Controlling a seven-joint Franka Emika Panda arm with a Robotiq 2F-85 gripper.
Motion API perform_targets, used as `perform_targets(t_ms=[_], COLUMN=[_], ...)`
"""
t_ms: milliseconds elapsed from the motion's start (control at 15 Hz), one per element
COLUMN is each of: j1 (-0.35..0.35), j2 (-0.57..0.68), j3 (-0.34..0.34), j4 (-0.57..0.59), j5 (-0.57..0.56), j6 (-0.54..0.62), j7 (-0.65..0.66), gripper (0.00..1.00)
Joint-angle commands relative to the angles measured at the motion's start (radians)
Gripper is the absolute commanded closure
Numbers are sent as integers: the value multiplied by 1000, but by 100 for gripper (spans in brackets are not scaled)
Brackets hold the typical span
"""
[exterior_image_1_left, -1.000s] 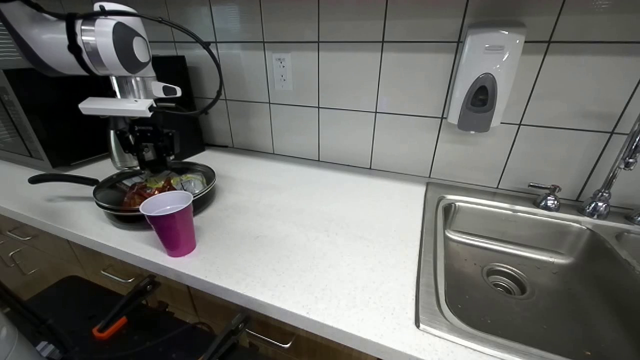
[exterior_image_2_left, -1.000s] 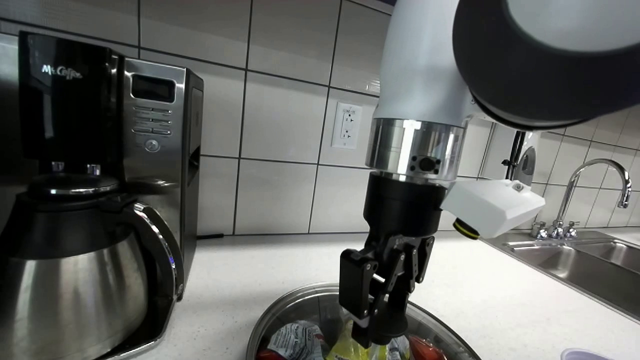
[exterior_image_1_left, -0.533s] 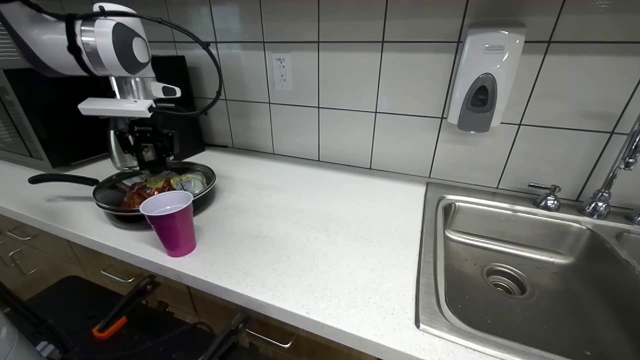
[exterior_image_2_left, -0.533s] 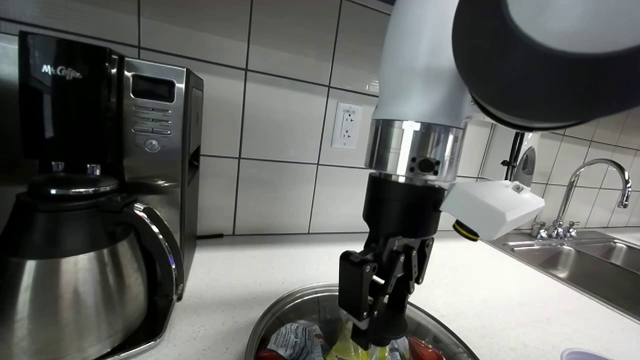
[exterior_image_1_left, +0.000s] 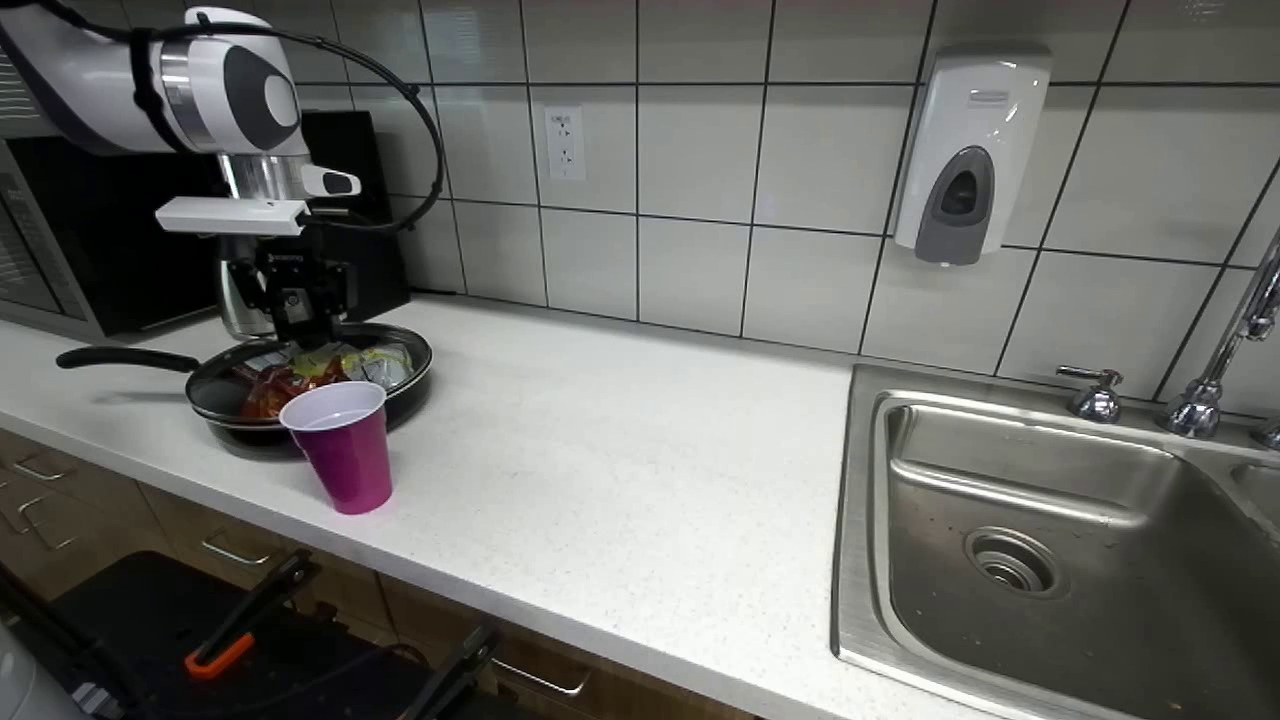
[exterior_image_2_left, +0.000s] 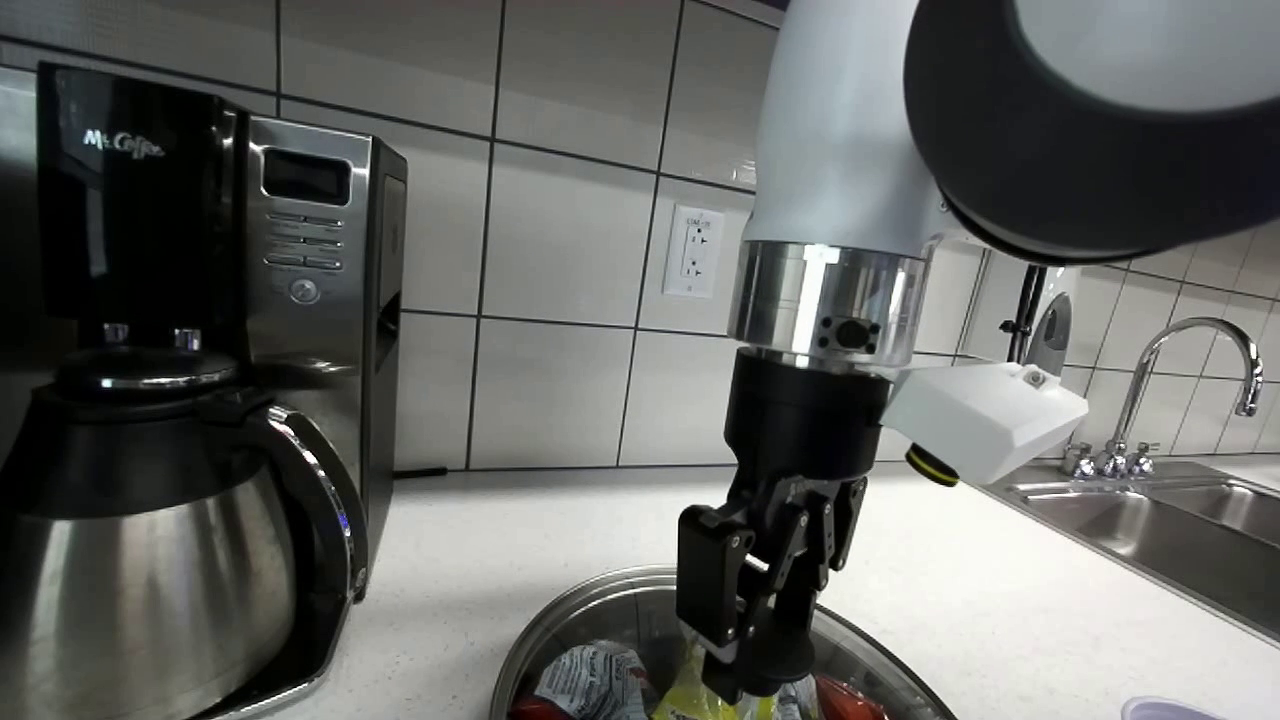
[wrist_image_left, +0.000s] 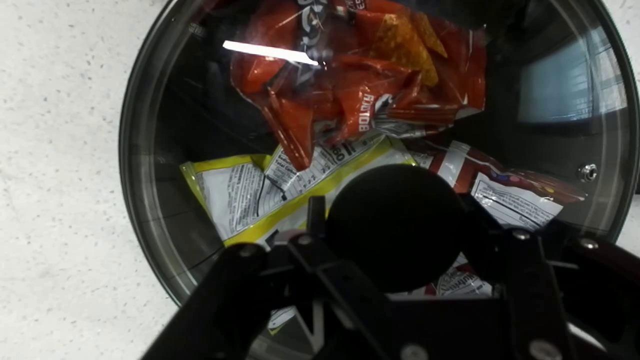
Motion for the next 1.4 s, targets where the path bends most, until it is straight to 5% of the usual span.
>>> perform_targets(t_ms=[0, 67, 133, 267, 1333], j1=[-1, -2, -2, -4, -38], j2=[15, 16, 16, 14, -74], j3=[-4, -3, -3, -3, -35], j4=[21, 22, 22, 22, 20], j5=[-24, -22, -22, -20, -18], j6=[-20, -22, -23, -23, -51], j7=[10, 7, 7, 3, -10], gripper=[61, 61, 23, 3, 0])
